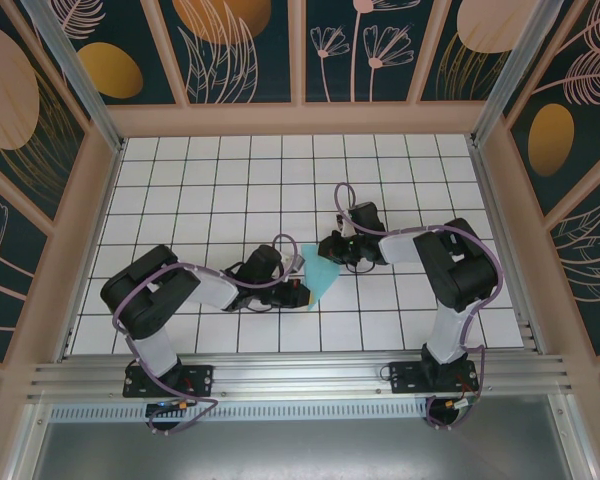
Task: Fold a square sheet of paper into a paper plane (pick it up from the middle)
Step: Fourth fold the wing at the center of the table.
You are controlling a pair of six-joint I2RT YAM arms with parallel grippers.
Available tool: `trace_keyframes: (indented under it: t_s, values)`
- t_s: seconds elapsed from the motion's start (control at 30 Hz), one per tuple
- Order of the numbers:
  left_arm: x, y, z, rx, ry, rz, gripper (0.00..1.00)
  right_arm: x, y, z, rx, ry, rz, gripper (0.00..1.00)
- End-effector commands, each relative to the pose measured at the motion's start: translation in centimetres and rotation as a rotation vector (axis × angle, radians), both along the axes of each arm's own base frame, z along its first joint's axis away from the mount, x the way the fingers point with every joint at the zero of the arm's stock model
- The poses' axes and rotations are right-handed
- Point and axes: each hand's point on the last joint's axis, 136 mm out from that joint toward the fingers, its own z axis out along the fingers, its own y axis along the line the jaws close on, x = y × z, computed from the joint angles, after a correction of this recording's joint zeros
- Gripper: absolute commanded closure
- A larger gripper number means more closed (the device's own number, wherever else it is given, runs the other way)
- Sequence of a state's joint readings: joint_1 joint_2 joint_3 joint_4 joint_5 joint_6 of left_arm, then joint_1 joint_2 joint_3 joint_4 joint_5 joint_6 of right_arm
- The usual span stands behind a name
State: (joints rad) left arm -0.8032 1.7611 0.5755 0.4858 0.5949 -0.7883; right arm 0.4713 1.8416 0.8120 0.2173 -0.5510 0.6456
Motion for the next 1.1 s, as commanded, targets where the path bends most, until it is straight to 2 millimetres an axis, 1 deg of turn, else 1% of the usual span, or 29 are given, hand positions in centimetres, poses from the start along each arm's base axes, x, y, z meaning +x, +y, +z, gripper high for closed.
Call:
trace_keyframes:
  t_s: [0.0, 0.07, 0.2, 0.27, 0.37, 0.47, 0.57, 0.67, 0.9, 1.0, 1.07]
  values:
    - [-7.6, 4.9, -6.0, 0.282, 0.264, -0.096, 0.93, -1.8, -3.2, -5.6, -0.193, 0.117, -0.063, 0.87]
    - [-7.3, 5.3, -6.1, 0.328, 0.245, -0.086, 0.94, -1.8, -3.2, -5.6, -0.193, 0.116, -0.061, 0.86]
    - [-6.5, 6.1, -5.7, 0.391, 0.194, -0.058, 0.94, -1.8, -3.1, -5.4, -0.191, 0.114, -0.063, 0.86]
    - [-6.5, 6.1, -5.4, 0.391, 0.191, -0.060, 0.95, -1.8, -3.1, -5.5, -0.193, 0.116, -0.061, 0.86]
    - [-6.7, 6.4, -5.4, 0.406, 0.192, -0.070, 0.94, -1.7, -3.1, -5.4, -0.193, 0.115, -0.059, 0.86]
    - [-7.0, 5.9, -5.1, 0.382, 0.194, -0.097, 0.95, -1.6, -3.1, -5.4, -0.194, 0.115, -0.059, 0.86]
    - [-6.9, 5.6, -4.7, 0.402, 0.176, -0.123, 0.96, -1.7, -3.0, -5.3, -0.195, 0.116, -0.057, 0.86]
    - [-6.1, 5.1, -3.2, 0.414, 0.112, -0.127, 0.95, -1.7, -3.0, -5.3, -0.197, 0.118, -0.058, 0.86]
    - [-5.5, 5.5, -2.4, 0.491, 0.070, -0.154, 0.97, -1.8, -2.8, -5.5, -0.199, 0.124, -0.054, 0.86]
    - [-4.5, 4.6, -0.6, 0.443, 0.017, -0.124, 0.97, -1.8, -2.6, -5.5, -0.197, 0.121, -0.052, 0.86]
    - [-3.1, 3.4, 1.5, 0.381, -0.043, -0.086, 0.97, -1.7, -2.6, -5.5, -0.196, 0.119, -0.051, 0.85]
